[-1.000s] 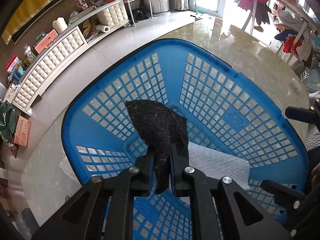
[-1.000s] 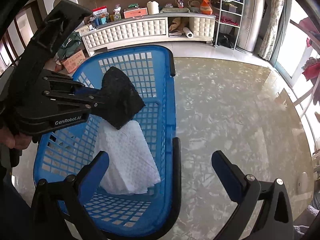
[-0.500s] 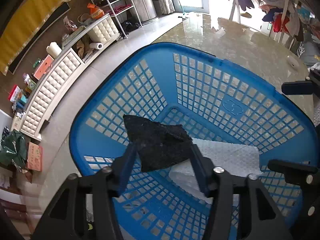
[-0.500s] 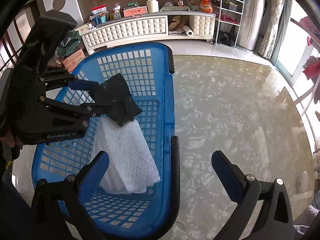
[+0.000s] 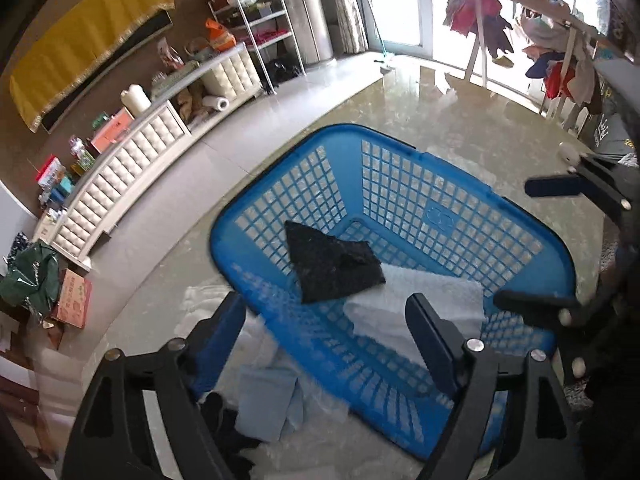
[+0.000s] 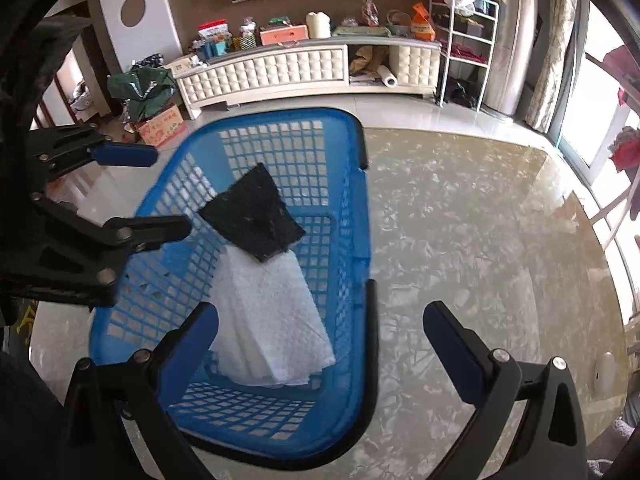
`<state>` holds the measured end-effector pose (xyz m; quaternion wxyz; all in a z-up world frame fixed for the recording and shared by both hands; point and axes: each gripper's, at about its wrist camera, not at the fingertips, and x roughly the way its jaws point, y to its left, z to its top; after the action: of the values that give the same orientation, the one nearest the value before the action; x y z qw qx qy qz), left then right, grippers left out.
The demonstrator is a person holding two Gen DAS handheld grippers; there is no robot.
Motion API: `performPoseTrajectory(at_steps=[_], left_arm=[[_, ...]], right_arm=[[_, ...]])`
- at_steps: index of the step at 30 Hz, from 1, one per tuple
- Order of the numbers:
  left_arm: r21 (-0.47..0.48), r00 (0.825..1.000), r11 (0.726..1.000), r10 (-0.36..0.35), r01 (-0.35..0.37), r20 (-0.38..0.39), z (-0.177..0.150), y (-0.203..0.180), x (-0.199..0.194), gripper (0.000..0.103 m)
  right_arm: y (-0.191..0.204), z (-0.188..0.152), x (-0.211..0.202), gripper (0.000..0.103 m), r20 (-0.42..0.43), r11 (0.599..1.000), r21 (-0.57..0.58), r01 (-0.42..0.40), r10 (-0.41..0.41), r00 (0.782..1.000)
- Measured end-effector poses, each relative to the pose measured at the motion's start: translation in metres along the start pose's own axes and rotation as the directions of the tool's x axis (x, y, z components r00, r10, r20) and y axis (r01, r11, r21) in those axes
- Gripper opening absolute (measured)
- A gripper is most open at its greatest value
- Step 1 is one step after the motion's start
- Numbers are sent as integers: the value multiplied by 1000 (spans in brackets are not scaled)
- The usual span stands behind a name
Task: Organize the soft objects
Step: 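Carry the black fabric square over the basket and release it onto the towel, then grasp the white foam sheet from the table with the right tool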
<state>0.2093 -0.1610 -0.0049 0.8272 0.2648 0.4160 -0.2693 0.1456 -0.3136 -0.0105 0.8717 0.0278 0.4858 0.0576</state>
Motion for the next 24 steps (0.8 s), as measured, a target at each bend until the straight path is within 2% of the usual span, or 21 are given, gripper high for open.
performPoseTrajectory(at_steps=[4,7,12,15,20,24], left_arm=[[-12,999,1000,23,-23,35,-20,9,-22,90],[-9,999,1000,21,-21,45,-42,11,-37,103],[-31,998,999,46,-45,43,-75,21,-51,103],[-84,999,996,19,-15,51,-95,35,-61,103],[-137,995,990,24,-10,99,-130,51,-81,103],[-150,1000,988,-22,24,17,-153,58,-77,103]], right_arm=[[9,-3,-6,102,33,999,-43,10,-8,999],[15,-5,-10,102,51,998,-58,-1,4,999],[31,-4,-17,102,99,994,-108,8,3,995],[46,-1,-27,102,143,989,-145,3,18,990],[83,5,-38,102,171,972,-224,-70,111,979],[108,3,-35,102,140,950,-263,-169,211,967]])
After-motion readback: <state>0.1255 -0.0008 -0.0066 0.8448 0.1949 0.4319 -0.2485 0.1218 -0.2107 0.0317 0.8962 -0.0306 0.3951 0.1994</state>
